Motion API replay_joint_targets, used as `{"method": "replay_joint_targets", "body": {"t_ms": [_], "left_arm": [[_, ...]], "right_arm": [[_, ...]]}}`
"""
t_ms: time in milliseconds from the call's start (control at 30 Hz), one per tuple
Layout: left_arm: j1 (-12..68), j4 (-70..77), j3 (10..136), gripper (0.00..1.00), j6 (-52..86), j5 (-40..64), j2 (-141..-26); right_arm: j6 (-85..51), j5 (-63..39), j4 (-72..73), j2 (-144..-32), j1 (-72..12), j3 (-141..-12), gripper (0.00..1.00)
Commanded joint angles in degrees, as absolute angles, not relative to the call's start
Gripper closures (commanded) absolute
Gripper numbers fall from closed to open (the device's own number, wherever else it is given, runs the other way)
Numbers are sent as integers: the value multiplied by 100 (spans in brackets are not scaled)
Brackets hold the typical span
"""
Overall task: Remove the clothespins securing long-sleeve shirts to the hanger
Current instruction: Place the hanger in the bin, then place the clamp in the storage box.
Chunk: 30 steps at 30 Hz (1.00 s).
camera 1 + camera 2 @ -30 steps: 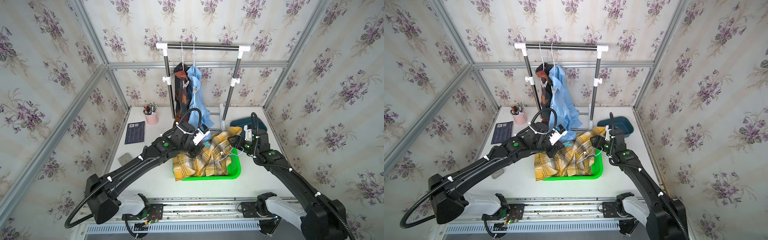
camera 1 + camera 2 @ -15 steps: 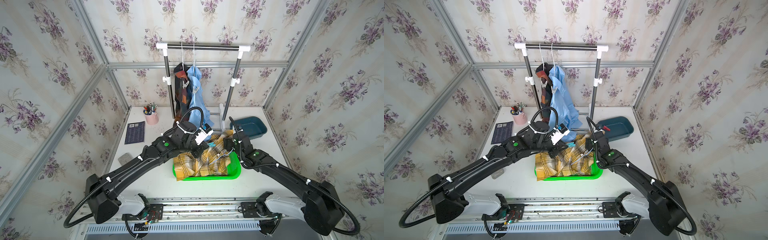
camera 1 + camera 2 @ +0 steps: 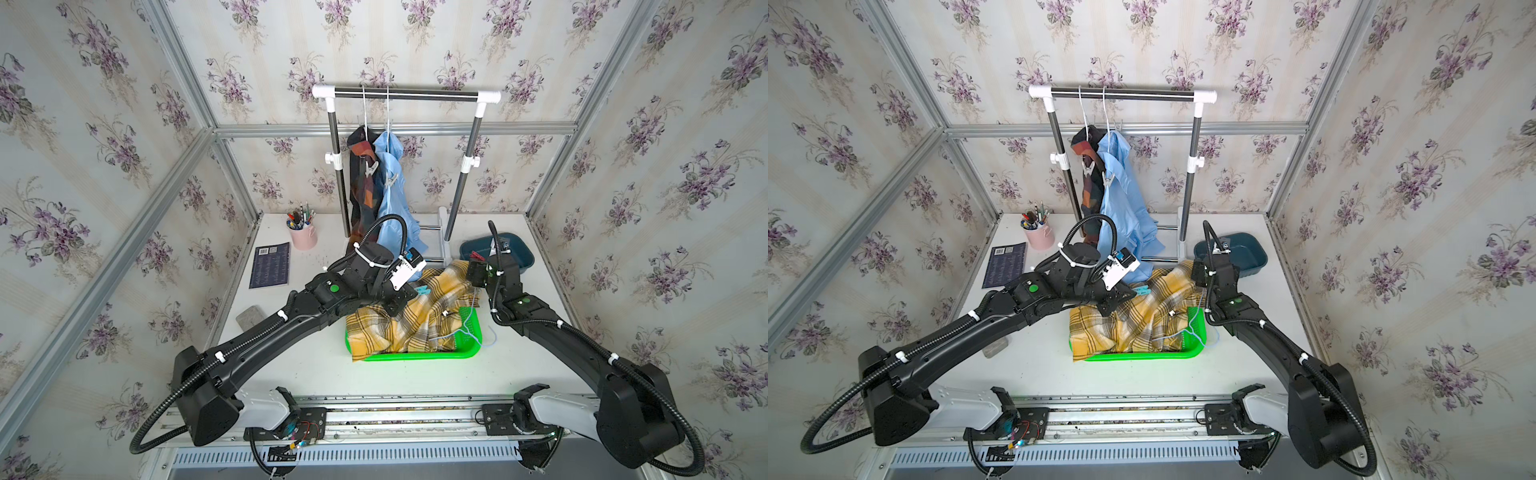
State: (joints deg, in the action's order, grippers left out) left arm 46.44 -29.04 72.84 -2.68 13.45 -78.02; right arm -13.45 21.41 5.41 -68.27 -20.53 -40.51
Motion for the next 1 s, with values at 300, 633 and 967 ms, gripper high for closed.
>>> {"method": "replay_joint_targets", "body": {"t_ms": [300, 633, 967], "left_arm": [[4615, -2329, 7180, 79, -257, 1604, -7778], [4655, -976, 6142, 80, -633, 757, -7203], [4947, -630, 5875, 78, -789, 363, -7127]], "right_arm": [[-3117, -3650, -103, -6319, -962, -4702, 13], [-6571, -6300, 3152, -6049, -1531, -3476, 12], [-7104, -5905, 4039, -6415, -2350, -3147, 28]]}}
